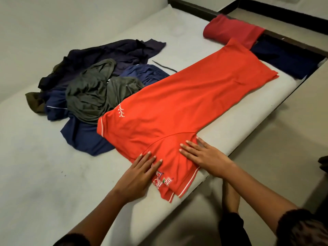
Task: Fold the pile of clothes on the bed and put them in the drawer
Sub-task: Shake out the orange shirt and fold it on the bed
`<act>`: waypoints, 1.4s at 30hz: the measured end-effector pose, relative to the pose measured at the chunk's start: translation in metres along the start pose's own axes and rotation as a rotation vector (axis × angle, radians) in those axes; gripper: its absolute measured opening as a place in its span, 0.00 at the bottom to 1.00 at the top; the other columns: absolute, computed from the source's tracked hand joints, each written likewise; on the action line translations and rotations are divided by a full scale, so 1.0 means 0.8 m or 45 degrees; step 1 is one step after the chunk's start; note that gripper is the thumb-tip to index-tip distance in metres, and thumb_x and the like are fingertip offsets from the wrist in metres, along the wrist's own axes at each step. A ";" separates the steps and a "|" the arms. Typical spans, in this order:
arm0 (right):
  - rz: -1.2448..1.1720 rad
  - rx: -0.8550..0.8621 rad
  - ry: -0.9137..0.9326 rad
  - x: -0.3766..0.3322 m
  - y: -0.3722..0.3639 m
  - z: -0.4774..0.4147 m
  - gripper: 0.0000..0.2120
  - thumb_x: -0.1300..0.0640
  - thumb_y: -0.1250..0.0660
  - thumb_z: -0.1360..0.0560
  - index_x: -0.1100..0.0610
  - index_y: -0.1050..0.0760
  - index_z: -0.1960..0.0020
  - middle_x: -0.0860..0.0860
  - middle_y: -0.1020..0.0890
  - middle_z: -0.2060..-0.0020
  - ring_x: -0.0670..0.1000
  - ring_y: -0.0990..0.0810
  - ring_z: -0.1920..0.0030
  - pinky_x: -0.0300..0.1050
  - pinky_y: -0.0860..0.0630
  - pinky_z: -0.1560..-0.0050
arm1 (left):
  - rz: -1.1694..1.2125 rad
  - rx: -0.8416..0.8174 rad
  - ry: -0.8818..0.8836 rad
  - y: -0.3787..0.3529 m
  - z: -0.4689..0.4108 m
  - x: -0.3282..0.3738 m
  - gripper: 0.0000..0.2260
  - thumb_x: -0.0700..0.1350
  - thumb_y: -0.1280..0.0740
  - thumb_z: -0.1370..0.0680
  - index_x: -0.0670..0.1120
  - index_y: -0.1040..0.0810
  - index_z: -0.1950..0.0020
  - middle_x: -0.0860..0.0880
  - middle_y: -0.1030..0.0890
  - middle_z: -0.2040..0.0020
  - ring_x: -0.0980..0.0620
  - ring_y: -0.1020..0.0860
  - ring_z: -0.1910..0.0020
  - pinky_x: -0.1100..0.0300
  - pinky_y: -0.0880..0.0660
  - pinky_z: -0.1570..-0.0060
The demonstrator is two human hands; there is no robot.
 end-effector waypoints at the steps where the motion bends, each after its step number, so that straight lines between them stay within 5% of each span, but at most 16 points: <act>1: -0.013 -0.075 0.017 0.001 -0.003 0.001 0.38 0.63 0.27 0.45 0.60 0.26 0.34 0.57 0.24 0.37 0.57 0.23 0.38 0.57 0.29 0.39 | 0.002 0.038 -0.007 -0.002 -0.005 0.000 0.30 0.51 0.41 0.27 0.47 0.41 0.25 0.41 0.24 0.36 0.41 0.34 0.30 0.49 0.47 0.28; 4: -0.057 -0.221 0.063 0.001 -0.002 0.004 0.49 0.57 0.25 0.44 0.60 0.39 0.26 0.59 0.35 0.29 0.59 0.34 0.29 0.55 0.44 0.31 | -0.037 0.075 -0.047 -0.001 -0.012 -0.002 0.22 0.52 0.35 0.29 0.45 0.23 0.37 0.41 0.19 0.44 0.38 0.24 0.40 0.43 0.30 0.38; 6: -0.100 -0.184 0.045 0.004 -0.001 0.005 0.47 0.51 0.25 0.48 0.59 0.32 0.30 0.58 0.29 0.32 0.58 0.28 0.33 0.56 0.35 0.34 | -0.028 0.143 -0.012 0.005 -0.015 -0.002 0.18 0.53 0.37 0.29 0.46 0.19 0.44 0.43 0.18 0.48 0.40 0.21 0.45 0.45 0.25 0.44; 8: -0.186 -0.139 -0.004 0.005 -0.002 0.007 0.40 0.51 0.24 0.48 0.58 0.25 0.36 0.56 0.22 0.38 0.57 0.23 0.39 0.57 0.28 0.40 | 0.173 0.217 0.137 0.013 -0.019 -0.003 0.17 0.52 0.40 0.29 0.45 0.18 0.49 0.46 0.16 0.53 0.42 0.19 0.50 0.52 0.23 0.49; 12: -0.793 -0.030 -0.404 0.008 0.018 -0.004 0.18 0.61 0.35 0.29 0.59 0.23 0.39 0.58 0.22 0.39 0.58 0.28 0.34 0.48 0.40 0.29 | 0.943 0.308 0.747 0.041 -0.035 -0.016 0.13 0.54 0.42 0.30 0.51 0.20 0.60 0.49 0.19 0.66 0.55 0.24 0.67 0.57 0.31 0.65; 14: -1.199 -0.050 -0.638 0.028 0.034 -0.018 0.10 0.64 0.37 0.28 0.61 0.20 0.49 0.57 0.18 0.54 0.56 0.24 0.47 0.45 0.35 0.40 | 1.070 0.367 0.910 0.054 -0.045 -0.032 0.15 0.57 0.44 0.31 0.48 0.28 0.70 0.45 0.29 0.73 0.60 0.34 0.74 0.57 0.38 0.69; 17: -1.687 -0.024 -0.772 0.067 0.056 -0.050 0.06 0.64 0.33 0.30 0.63 0.24 0.65 0.52 0.26 0.72 0.48 0.29 0.68 0.45 0.33 0.61 | 1.152 0.301 1.055 0.075 -0.065 -0.056 0.21 0.60 0.43 0.31 0.44 0.35 0.73 0.49 0.40 0.73 0.57 0.41 0.74 0.55 0.44 0.69; 20: -1.885 -0.100 -0.960 0.105 0.061 -0.085 0.11 0.65 0.32 0.28 0.57 0.26 0.67 0.49 0.25 0.75 0.45 0.29 0.74 0.38 0.31 0.72 | 1.256 0.295 1.335 0.085 -0.091 -0.085 0.22 0.53 0.37 0.23 0.45 0.35 0.74 0.48 0.35 0.74 0.51 0.37 0.72 0.54 0.42 0.67; 22: -1.945 -0.005 -1.124 0.126 0.053 -0.112 0.06 0.62 0.30 0.28 0.55 0.25 0.62 0.49 0.23 0.71 0.45 0.28 0.72 0.39 0.30 0.69 | 1.390 0.361 1.565 0.081 -0.112 -0.107 0.18 0.54 0.36 0.23 0.40 0.23 0.64 0.41 0.24 0.65 0.46 0.27 0.63 0.53 0.35 0.61; 24: -1.856 0.190 -1.278 0.140 0.040 -0.132 0.05 0.59 0.29 0.28 0.57 0.22 0.53 0.52 0.23 0.66 0.48 0.26 0.68 0.44 0.27 0.63 | 1.468 0.362 1.738 0.069 -0.125 -0.120 0.21 0.55 0.36 0.24 0.37 0.21 0.46 0.39 0.21 0.46 0.42 0.24 0.47 0.53 0.31 0.48; 26: -1.558 0.258 -1.329 0.140 0.029 -0.139 0.15 0.54 0.29 0.27 0.60 0.23 0.44 0.55 0.20 0.60 0.54 0.22 0.59 0.48 0.26 0.52 | 1.388 0.205 1.797 0.051 -0.126 -0.123 0.27 0.59 0.37 0.24 0.36 0.24 0.41 0.37 0.24 0.39 0.39 0.26 0.40 0.53 0.32 0.43; 30: -1.174 0.401 -1.118 0.099 0.036 -0.131 0.19 0.43 0.39 0.24 0.59 0.23 0.48 0.57 0.19 0.50 0.58 0.24 0.46 0.50 0.32 0.45 | 1.236 0.106 1.854 0.029 -0.114 -0.113 0.29 0.65 0.38 0.26 0.37 0.21 0.59 0.35 0.20 0.49 0.37 0.24 0.46 0.52 0.31 0.50; 32: -0.951 0.410 -1.017 0.078 0.033 -0.125 0.24 0.37 0.44 0.27 0.57 0.25 0.53 0.55 0.21 0.51 0.58 0.26 0.46 0.51 0.34 0.46 | 1.204 0.199 1.832 0.031 -0.109 -0.104 0.27 0.62 0.38 0.24 0.42 0.32 0.72 0.33 0.22 0.61 0.36 0.23 0.53 0.52 0.34 0.58; 37: -0.751 0.051 -0.961 0.066 0.009 -0.128 0.16 0.47 0.35 0.25 0.58 0.24 0.45 0.55 0.33 0.30 0.57 0.41 0.29 0.57 0.45 0.30 | 1.079 0.402 1.561 0.032 -0.100 -0.089 0.18 0.52 0.38 0.21 0.42 0.30 0.66 0.35 0.20 0.60 0.38 0.23 0.58 0.52 0.35 0.59; 42: -0.651 0.081 -1.036 0.086 0.010 -0.124 0.14 0.52 0.36 0.24 0.59 0.23 0.43 0.54 0.32 0.31 0.57 0.41 0.28 0.57 0.51 0.29 | 0.980 0.483 1.687 0.022 -0.071 -0.096 0.21 0.50 0.36 0.22 0.43 0.35 0.71 0.36 0.24 0.67 0.39 0.25 0.64 0.55 0.41 0.65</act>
Point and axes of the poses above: each hand's wrist, its own z-axis away from the middle knuckle, its own y-axis out of the back of the hand, x = y × z, the point moved 2 cm from there along -z, towards the middle knuckle
